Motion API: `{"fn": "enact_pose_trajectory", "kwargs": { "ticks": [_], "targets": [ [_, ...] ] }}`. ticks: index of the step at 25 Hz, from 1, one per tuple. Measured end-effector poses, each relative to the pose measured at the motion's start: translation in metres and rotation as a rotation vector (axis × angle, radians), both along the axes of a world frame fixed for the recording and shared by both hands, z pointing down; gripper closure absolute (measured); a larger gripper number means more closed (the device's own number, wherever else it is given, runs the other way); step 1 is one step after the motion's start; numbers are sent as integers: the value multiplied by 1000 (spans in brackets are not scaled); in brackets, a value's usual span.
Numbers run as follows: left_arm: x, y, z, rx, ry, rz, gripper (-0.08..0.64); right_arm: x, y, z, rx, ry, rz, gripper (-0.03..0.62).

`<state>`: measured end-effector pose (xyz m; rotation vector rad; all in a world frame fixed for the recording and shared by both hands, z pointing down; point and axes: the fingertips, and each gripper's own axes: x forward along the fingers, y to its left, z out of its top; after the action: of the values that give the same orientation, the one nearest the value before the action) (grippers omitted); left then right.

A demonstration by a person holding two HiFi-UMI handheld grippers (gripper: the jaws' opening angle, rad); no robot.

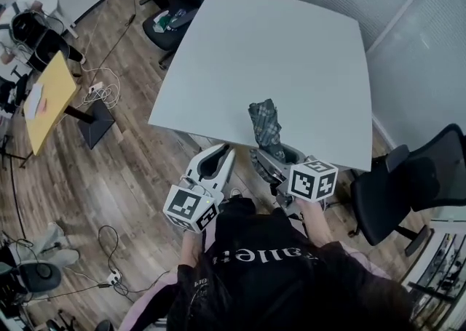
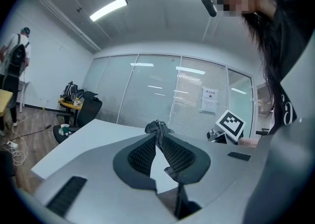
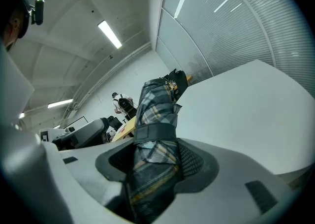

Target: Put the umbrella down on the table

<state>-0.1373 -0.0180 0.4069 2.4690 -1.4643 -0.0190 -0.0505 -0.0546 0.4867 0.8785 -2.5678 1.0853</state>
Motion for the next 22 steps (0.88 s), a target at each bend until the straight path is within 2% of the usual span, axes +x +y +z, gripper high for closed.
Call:
{"fn": "enact_pose_trajectory", "kwargs": {
  "ticks": [6, 14, 22],
  "targets": [
    [-20, -6, 3, -13, 16, 28, 500, -17, -1, -6, 14, 22, 25, 357],
    [-14, -11, 5, -14, 37, 76, 500, -14, -7, 0, -6, 53, 57, 357],
    [-29, -28, 7, -22, 39, 49, 500, -18, -33, -1, -6, 58, 66, 357]
  ]
}}
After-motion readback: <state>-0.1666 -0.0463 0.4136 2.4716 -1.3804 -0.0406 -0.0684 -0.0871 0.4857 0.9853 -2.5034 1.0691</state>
